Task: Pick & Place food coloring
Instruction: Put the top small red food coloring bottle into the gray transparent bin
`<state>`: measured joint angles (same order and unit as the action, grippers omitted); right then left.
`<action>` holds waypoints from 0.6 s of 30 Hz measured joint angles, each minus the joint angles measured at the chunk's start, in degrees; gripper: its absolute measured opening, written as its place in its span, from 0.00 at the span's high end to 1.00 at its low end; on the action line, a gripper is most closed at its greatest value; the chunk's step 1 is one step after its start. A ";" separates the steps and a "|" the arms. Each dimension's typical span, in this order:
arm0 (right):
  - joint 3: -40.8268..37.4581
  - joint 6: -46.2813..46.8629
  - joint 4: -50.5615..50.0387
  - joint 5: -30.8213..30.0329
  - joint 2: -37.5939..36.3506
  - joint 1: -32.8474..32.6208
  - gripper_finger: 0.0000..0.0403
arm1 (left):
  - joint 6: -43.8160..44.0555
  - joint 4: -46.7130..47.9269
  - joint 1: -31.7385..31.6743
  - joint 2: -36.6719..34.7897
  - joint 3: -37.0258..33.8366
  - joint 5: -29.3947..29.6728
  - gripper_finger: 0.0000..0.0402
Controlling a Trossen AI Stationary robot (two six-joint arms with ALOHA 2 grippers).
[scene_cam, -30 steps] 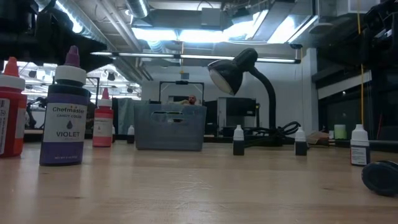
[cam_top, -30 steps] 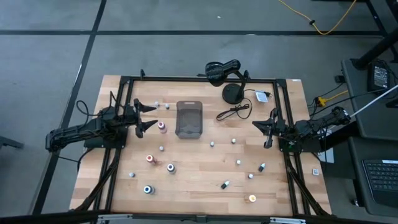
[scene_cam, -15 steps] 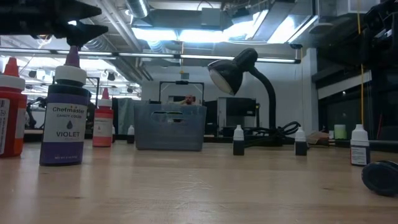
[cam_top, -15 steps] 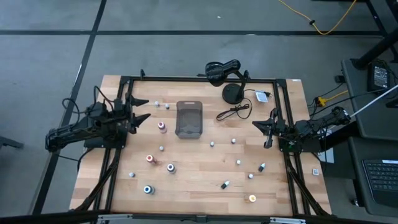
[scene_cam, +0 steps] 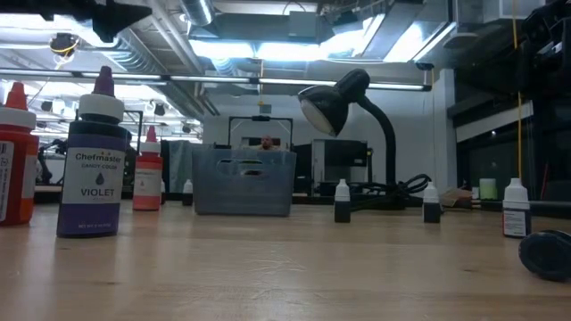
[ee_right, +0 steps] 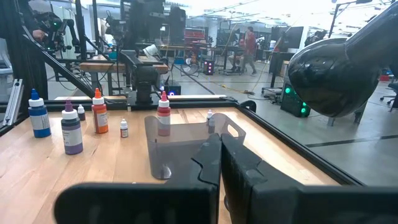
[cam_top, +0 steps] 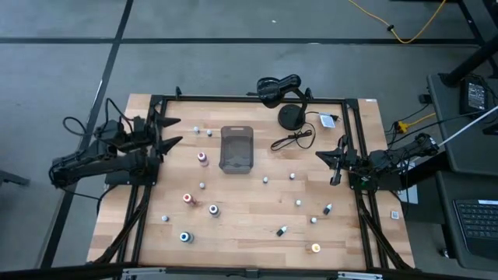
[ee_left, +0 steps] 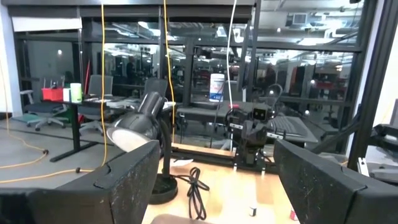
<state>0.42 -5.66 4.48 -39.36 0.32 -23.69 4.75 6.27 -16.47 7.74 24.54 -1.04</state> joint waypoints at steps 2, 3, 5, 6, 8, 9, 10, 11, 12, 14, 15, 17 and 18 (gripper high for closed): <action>-0.01 -0.01 0.00 0.01 -0.01 -0.01 0.96 | 0.00 0.79 0.00 1.01 1.72 0.00 0.23; -0.01 0.01 -0.01 0.01 0.00 0.01 0.96 | 0.01 1.20 0.00 1.58 2.65 0.00 0.23; 0.01 0.01 -0.01 0.01 -0.02 0.01 0.96 | 0.00 1.53 0.00 2.85 4.42 0.00 0.23; 0.00 0.00 -0.01 -0.01 -0.02 -0.01 0.96 | 0.00 1.66 0.00 3.44 5.22 0.00 0.23; 0.00 0.00 0.00 -0.01 -0.01 0.01 0.96 | 0.00 1.81 0.00 4.77 6.65 0.00 0.23; 0.00 0.00 0.00 -0.01 -0.01 0.00 0.96 | 0.02 1.75 0.00 5.47 7.42 0.00 0.23; 0.01 0.01 -0.01 -0.01 0.00 -0.01 0.96 | 0.00 1.74 0.00 6.16 8.10 0.00 0.23; 0.01 0.01 -0.01 -0.01 -0.02 -0.01 0.96 | 0.02 1.74 0.00 6.85 8.78 0.00 0.23; 0.00 -0.01 0.00 0.01 0.00 0.00 0.96 | 0.01 1.81 0.00 7.56 9.44 0.00 0.23; -0.01 0.01 0.01 0.01 0.00 0.01 0.96 | 0.01 1.80 0.00 9.09 10.86 0.02 0.23; 0.01 -0.01 0.01 0.01 0.00 0.01 0.96 | 0.02 1.81 -0.02 9.87 11.60 0.02 0.23; 0.00 0.00 0.01 -0.01 0.00 0.00 0.96 | 0.00 2.21 0.00 11.45 13.12 0.03 0.23; 0.00 -0.01 -0.01 0.01 0.00 0.01 0.96 | -0.04 2.86 0.00 12.37 14.06 0.10 0.23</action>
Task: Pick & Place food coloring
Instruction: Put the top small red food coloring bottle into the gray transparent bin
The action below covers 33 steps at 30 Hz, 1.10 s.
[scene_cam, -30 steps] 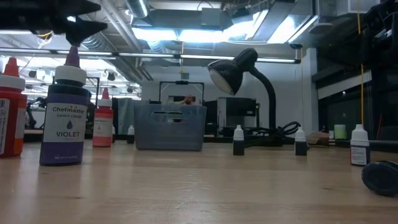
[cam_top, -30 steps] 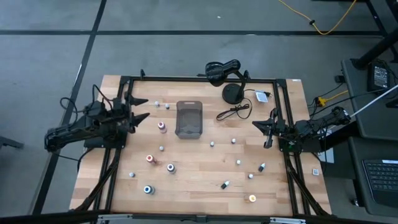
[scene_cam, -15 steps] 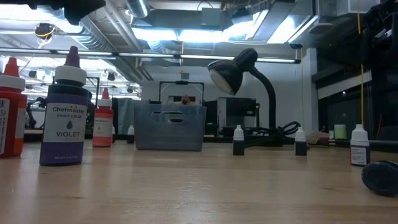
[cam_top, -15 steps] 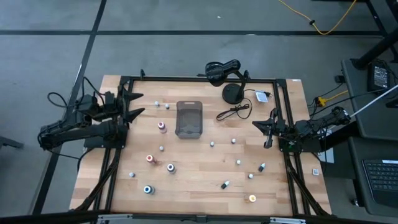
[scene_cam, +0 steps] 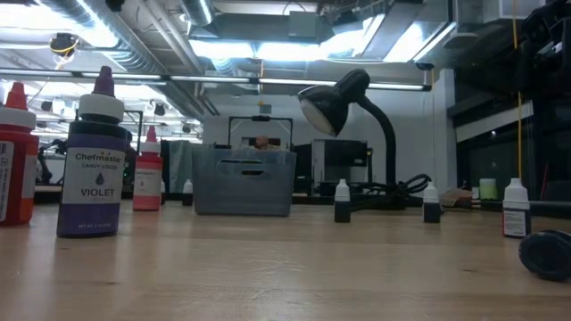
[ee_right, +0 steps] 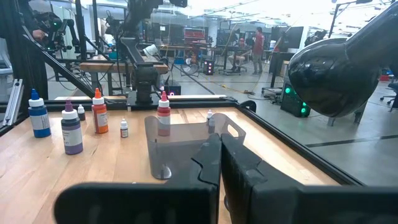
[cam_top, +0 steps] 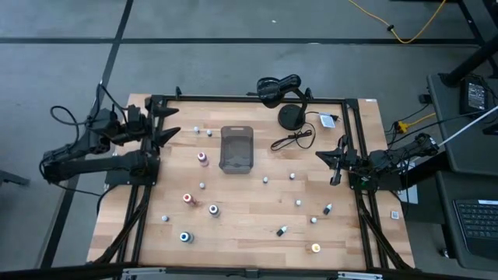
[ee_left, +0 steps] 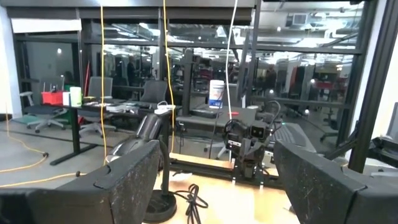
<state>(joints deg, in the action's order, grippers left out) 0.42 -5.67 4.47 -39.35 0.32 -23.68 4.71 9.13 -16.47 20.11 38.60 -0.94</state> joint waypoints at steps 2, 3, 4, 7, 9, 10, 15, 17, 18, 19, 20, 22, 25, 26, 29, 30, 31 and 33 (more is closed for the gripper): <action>0.00 0.01 0.00 0.00 -0.01 -0.01 0.96 | -0.40 1.90 0.00 1.97 1.91 0.88 0.23; 0.01 0.00 0.01 -0.02 0.00 -0.01 0.96 | -0.50 2.97 0.00 2.98 2.82 1.30 0.23; 0.01 0.00 0.00 -0.02 -0.02 -0.02 0.96 | -0.68 3.84 0.00 3.96 3.64 1.68 0.23; 0.01 0.00 0.00 0.00 0.00 0.00 0.96 | -1.01 5.66 -0.01 6.73 6.15 3.11 0.23; 0.00 0.01 0.02 -0.02 -0.01 -0.01 0.96 | -1.03 6.39 -0.02 8.41 7.47 4.19 0.23; 0.01 0.01 0.00 -0.01 -0.01 -0.01 0.96 | -1.03 6.64 -0.01 9.24 7.98 4.77 0.23; 0.01 0.00 0.02 -0.02 -0.02 -0.02 0.96 | -1.03 9.10 -0.01 13.24 10.72 9.55 0.23; 0.01 0.00 0.00 -0.02 0.00 -0.02 0.96 | -1.03 9.27 -0.02 15.18 11.57 11.43 0.23; 0.00 0.01 0.01 -0.02 0.00 -0.01 0.96 | -1.03 9.31 0.00 16.04 11.97 11.99 0.23; -0.01 0.00 0.02 -0.02 0.00 -0.01 0.96 | -1.03 9.35 -0.02 17.03 12.44 12.57 0.23; 0.00 0.01 0.01 -0.01 -0.01 -0.02 0.96 | -1.03 9.39 0.00 18.05 12.94 13.26 0.23; 0.01 0.02 0.01 -0.01 -0.01 -0.01 0.96 | -1.01 10.34 0.00 20.09 14.23 14.78 0.23; -0.01 0.00 0.02 -0.02 0.00 0.00 0.96 | -1.02 12.44 -0.02 22.90 16.14 18.01 0.23; -0.01 0.02 0.02 0.00 -0.02 -0.02 0.96 | -0.97 13.18 0.00 23.70 16.78 18.91 0.23; 0.01 0.00 0.00 -0.01 -0.02 -0.01 0.96 | -0.22 15.66 0.00 26.11 19.31 23.02 0.23; 0.01 0.02 0.02 -0.01 0.00 -0.01 0.96 | 0.36 16.80 -0.02 26.95 20.15 24.55 0.23; 0.01 0.00 0.02 -0.02 -0.02 -0.02 0.96 | 0.94 18.11 -0.02 27.72 20.84 25.74 0.23; -0.01 0.00 0.00 -0.02 0.00 0.00 0.96 | 2.35 20.33 -0.02 29.37 22.29 27.67 0.23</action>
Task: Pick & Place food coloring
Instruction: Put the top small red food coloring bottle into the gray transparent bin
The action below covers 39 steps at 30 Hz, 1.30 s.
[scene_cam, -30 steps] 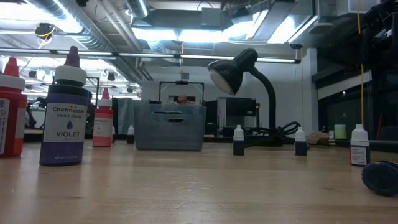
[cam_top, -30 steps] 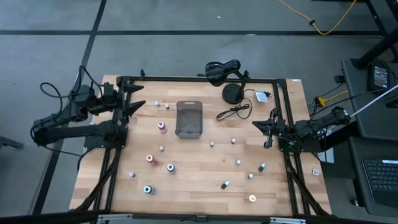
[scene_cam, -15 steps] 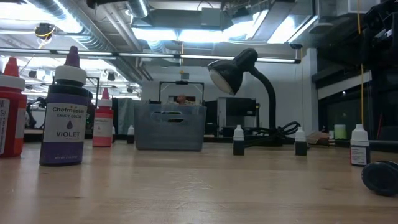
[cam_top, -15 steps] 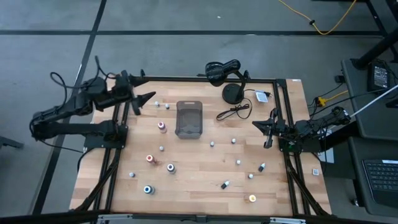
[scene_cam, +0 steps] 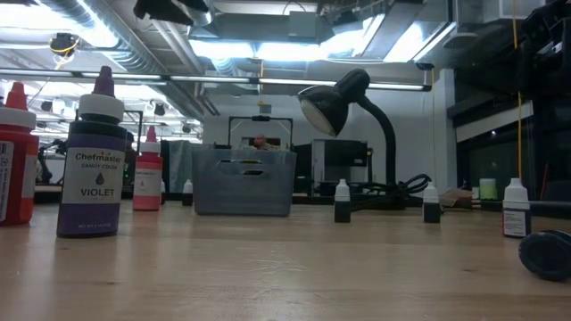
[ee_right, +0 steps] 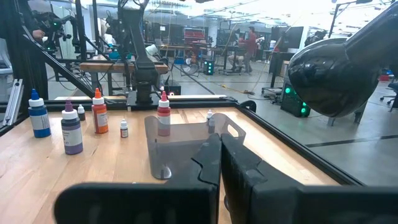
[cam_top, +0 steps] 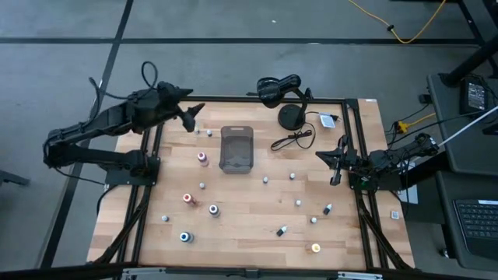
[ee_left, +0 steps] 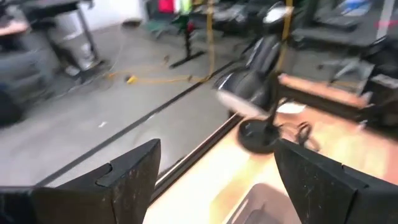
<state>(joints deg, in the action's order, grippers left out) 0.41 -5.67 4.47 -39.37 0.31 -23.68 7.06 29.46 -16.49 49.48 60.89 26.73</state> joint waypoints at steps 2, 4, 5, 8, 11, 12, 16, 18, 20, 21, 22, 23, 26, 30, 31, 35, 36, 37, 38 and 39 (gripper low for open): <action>0.02 0.00 0.02 0.02 -0.02 0.00 0.96 | 1.15 1.44 -0.09 1.40 1.49 1.72 0.23; 0.01 0.00 0.01 0.01 -0.01 -0.02 0.96 | 2.09 2.33 -0.22 2.72 2.50 2.91 0.23; 0.02 0.00 0.00 0.00 -0.01 -0.01 0.96 | 2.70 2.46 -0.37 3.39 2.97 3.38 0.23; 0.02 0.00 0.00 0.00 0.00 -0.02 0.96 | 4.87 3.96 -1.10 5.52 4.95 3.64 0.23; 0.00 0.00 0.00 0.02 -0.02 -0.02 0.96 | 7.87 7.43 -2.08 7.83 7.98 3.82 0.23; 0.01 0.02 0.01 0.01 0.00 -0.02 0.96 | 8.66 9.01 -2.53 8.68 9.14 3.84 0.23; 0.00 0.00 0.00 0.02 -0.02 -0.02 0.96 | 10.41 16.05 -5.12 11.75 13.16 3.83 0.23; 0.02 0.02 0.00 0.00 0.00 -0.02 0.96 | 10.37 19.36 -6.68 13.38 14.75 3.77 0.23; 0.01 0.00 0.01 0.00 0.00 -0.01 0.96 | 10.29 22.26 -8.13 14.79 16.05 3.31 0.23; 0.01 0.00 0.02 0.00 0.00 -0.01 0.96 | 9.71 23.48 -8.84 15.54 16.66 2.97 0.23; 0.00 0.00 0.01 0.00 0.00 -0.02 0.96 | 8.69 24.56 -9.47 16.19 17.21 2.31 0.23; 0.02 0.00 0.00 0.00 -0.02 0.00 0.96 | 7.47 25.48 -10.12 16.92 17.60 1.50 0.23; 0.02 0.02 0.02 0.00 -0.02 0.00 0.96 | 4.51 26.98 -12.03 19.04 18.32 -1.18 0.23; 0.02 0.01 0.00 0.00 0.00 0.00 0.96 | 2.10 28.36 -14.18 21.68 18.53 -3.95 0.23; 0.00 0.00 0.02 0.00 -0.01 0.00 0.96 | 1.67 28.81 -14.75 22.30 18.53 -4.75 0.23; 0.00 0.00 0.01 0.00 -0.01 -0.01 0.96 | 0.17 31.15 -17.08 24.94 18.55 -7.89 0.23; 0.02 0.01 0.00 0.02 -0.02 -0.01 0.96 | 0.10 31.66 -17.68 25.79 18.55 -8.74 0.23; 0.02 0.00 0.00 0.00 -0.01 -0.02 0.96 | 0.03 31.96 -18.25 26.57 18.55 -9.47 0.23; 0.02 0.00 0.00 0.00 -0.01 0.00 0.96 | -0.29 32.05 -18.72 27.36 18.55 -10.34 0.23; 0.01 0.01 0.00 0.01 -0.01 -0.01 0.96 | -0.73 32.07 -19.11 28.15 18.55 -11.20 0.23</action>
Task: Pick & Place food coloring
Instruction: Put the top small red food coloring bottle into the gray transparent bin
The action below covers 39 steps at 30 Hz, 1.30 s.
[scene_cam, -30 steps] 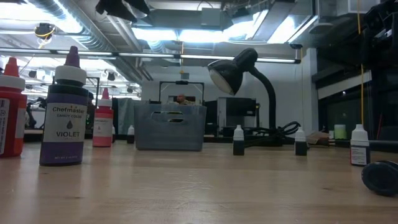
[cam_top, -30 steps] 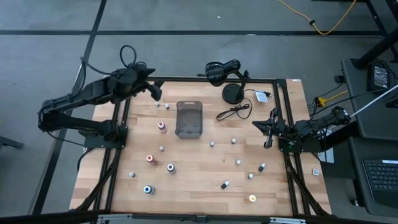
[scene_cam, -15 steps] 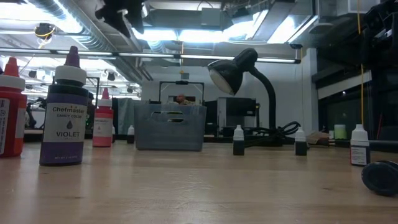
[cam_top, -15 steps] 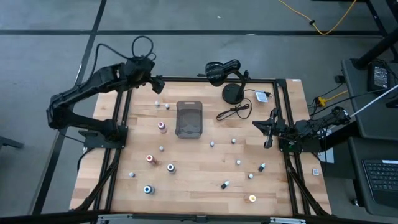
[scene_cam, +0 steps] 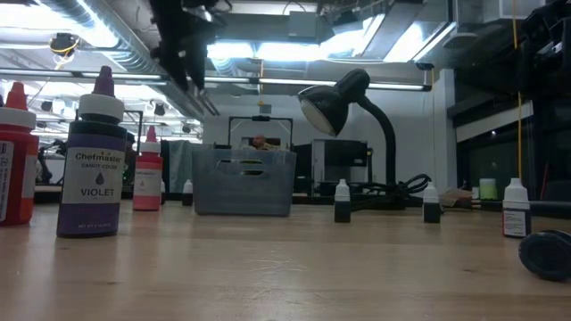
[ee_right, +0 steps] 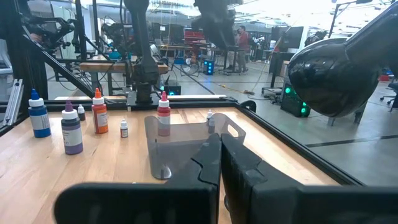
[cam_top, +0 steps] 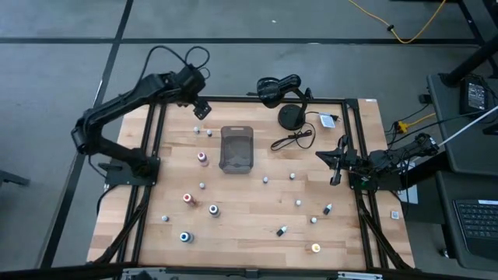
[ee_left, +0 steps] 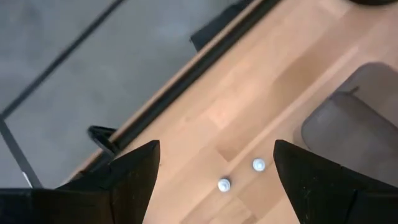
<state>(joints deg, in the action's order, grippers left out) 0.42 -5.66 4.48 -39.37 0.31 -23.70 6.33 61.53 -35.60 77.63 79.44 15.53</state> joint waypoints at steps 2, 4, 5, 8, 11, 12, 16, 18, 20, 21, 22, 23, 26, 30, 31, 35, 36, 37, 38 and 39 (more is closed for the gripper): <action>-0.01 0.00 0.00 -0.01 0.00 0.00 0.96 | -0.76 -0.01 -0.48 1.75 0.00 -1.43 0.23; -0.01 -0.01 -0.01 -0.01 -0.01 0.00 0.96 | -1.50 -0.01 -0.83 3.64 0.00 -2.71 0.23; 0.01 0.00 0.00 -0.01 0.00 0.00 0.96 | -1.87 -0.01 -1.01 4.61 0.00 -3.64 0.23; -0.01 -0.01 0.01 -0.01 -0.01 0.00 0.96 | -4.88 0.38 -1.09 7.31 0.00 -6.52 0.23; -0.01 0.00 -0.01 0.00 -0.01 0.00 0.96 | -7.47 0.98 -1.04 9.40 0.00 -7.20 0.23; 0.00 -0.01 0.02 -0.01 0.01 0.00 0.96 | -8.63 1.13 -1.04 10.09 0.00 -7.59 0.23; -0.01 0.00 0.01 -0.01 0.00 0.00 0.96 | -13.97 1.67 -1.06 12.26 0.00 -9.54 0.23; 0.00 0.01 0.01 0.01 0.00 0.01 0.96 | -16.32 2.20 -1.04 13.06 0.00 -10.64 0.23; 0.00 0.00 0.01 -0.01 0.00 0.00 0.96 | -18.37 2.87 -1.02 13.78 -0.02 -11.18 0.23; -0.01 0.01 0.00 -0.01 -0.01 0.01 0.96 | -19.17 3.08 -1.02 14.04 -0.02 -11.15 0.23; 0.01 0.01 0.01 0.01 0.01 0.00 0.96 | -19.82 3.18 -1.02 14.39 -0.02 -10.96 0.23; 0.01 -0.01 0.01 -0.01 -0.01 0.02 0.96 | -20.28 3.34 -0.88 14.75 -0.02 -10.69 0.23; 0.01 -0.01 0.02 0.01 -0.01 0.00 0.96 | -21.09 4.50 -0.65 15.85 -0.04 -10.10 0.23; 0.00 -0.01 0.02 0.01 0.01 0.00 0.96 | -22.86 6.29 -0.10 16.75 -0.62 -10.08 0.23; 0.01 0.01 0.02 -0.01 0.01 0.02 0.96 | -23.08 6.23 0.12 16.85 -1.02 -9.84 0.23; 0.01 0.01 0.01 0.01 -0.01 0.00 0.96 | -23.74 5.65 0.88 17.09 -3.17 -7.91 0.23; 0.00 0.00 0.00 0.00 0.00 0.00 0.96 | -24.26 4.97 1.12 17.09 -3.74 -7.62 0.23; 0.01 0.00 0.01 -0.01 0.00 0.02 0.96 | -24.56 4.17 1.19 17.16 -4.29 -7.52 0.23; -0.02 0.01 0.00 0.00 0.01 0.01 0.96 | -24.61 3.15 1.33 17.22 -4.94 -7.51 0.23; 0.00 -0.01 0.00 0.00 0.00 0.01 0.96 | -24.61 2.27 1.42 17.26 -5.54 -7.53 0.23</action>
<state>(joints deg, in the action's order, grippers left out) 0.42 -5.67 4.48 -39.37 0.30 -23.69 -18.28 63.80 -34.18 94.89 73.90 8.00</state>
